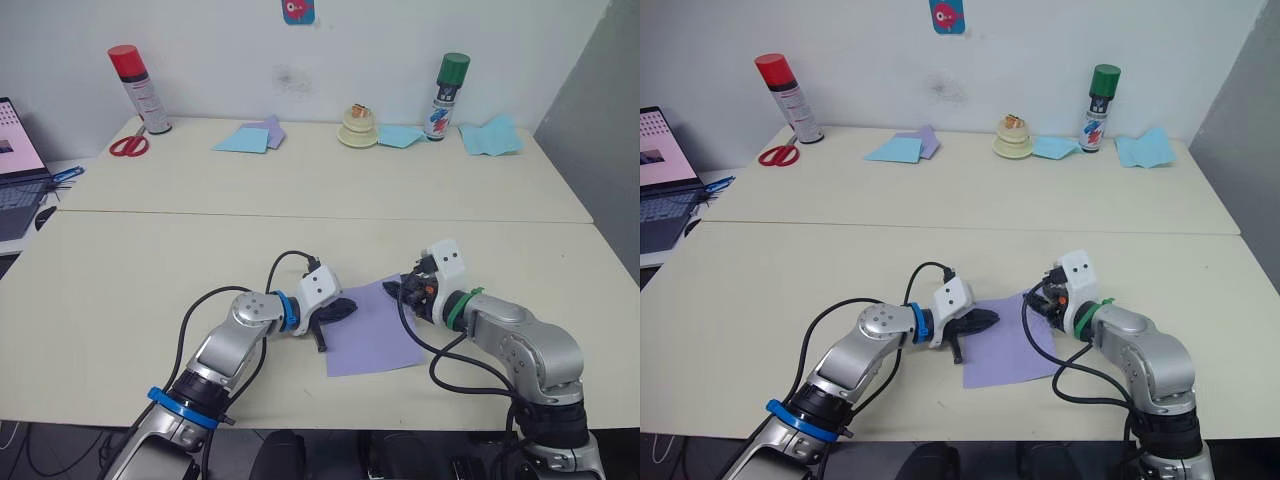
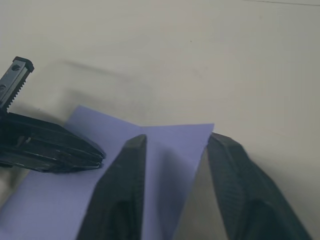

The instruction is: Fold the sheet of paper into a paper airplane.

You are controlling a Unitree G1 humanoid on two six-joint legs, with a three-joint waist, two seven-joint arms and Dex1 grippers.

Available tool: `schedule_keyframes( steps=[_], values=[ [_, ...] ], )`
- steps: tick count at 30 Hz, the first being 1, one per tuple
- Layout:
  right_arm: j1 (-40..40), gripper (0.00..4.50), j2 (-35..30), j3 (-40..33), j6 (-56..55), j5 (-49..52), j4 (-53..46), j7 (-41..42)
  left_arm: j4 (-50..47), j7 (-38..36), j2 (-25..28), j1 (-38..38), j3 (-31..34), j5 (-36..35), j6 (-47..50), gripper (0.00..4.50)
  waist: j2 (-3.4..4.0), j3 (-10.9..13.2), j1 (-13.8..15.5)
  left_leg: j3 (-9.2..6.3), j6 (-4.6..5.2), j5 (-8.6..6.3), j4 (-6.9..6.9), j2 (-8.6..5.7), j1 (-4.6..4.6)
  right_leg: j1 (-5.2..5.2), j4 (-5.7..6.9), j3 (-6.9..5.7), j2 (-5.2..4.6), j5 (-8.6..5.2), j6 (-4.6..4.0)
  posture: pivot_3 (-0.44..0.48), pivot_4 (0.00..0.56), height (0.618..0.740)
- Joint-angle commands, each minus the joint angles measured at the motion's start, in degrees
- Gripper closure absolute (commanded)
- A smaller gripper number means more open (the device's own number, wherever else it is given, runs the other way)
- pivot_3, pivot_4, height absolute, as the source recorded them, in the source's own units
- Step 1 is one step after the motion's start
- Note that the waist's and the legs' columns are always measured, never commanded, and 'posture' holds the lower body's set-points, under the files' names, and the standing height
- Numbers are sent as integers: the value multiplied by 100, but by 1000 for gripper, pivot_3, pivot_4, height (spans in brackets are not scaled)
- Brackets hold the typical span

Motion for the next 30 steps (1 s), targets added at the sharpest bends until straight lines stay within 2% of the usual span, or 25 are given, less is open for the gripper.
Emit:
schedule_keyframes(
  steps=[1, 2, 3, 10, 21, 30],
  values=[
    [-106, 3979, -24, -3, -187, 122, -28, 4, 158, 0, -13, 78, -114, 135, 108, 4500, 0, 0, -1, 0, 0, 0, 0, 0, 0, 0, 0, 0, 0, 0, 0, 0, 150, 725],
    [-110, 4386, -24, 17, -214, 124, -19, 6, 158, 4, -14, 82, -110, 131, 114, 4500, 0, 0, -1, -1, 0, 0, 0, 0, 0, 0, 0, -1, 0, 0, 0, 0, 150, 725],
    [-110, 4487, -29, 40, -234, 133, -21, 14, 157, 10, -17, 86, -102, 124, 126, 4500, 0, 0, -2, -1, 0, 0, 0, 0, 0, 0, 0, -1, 0, 0, 0, 0, 150, 725],
    [79, 4487, -299, 415, -599, 117, -287, 252, 263, 59, -66, 84, 21, 44, 227, 4500, 0, 0, -5, -1, 0, 0, -1, 1, 0, 0, 0, -1, 0, 0, 0, 0, 150, 725],
    [579, 4487, -1650, 2172, -3416, -1546, -29, 827, 321, 50, -74, 83, 106, 25, 310, 4500, 0, 0, -17, -2, 0, 0, -4, 1, 5, 0, -4, -3, 1, -1, 0, 0, 150, 725],
    [589, 4487, -1871, 2580, -4517, -2475, 588, 943, 329, 50, -41, 116, 141, 36, 306, 4500, -1, 0, -14, -1, 0, 0, -3, 2, 7, 0, -3, -2, 1, -1, 1, 0, 150, 725]
  ],
)
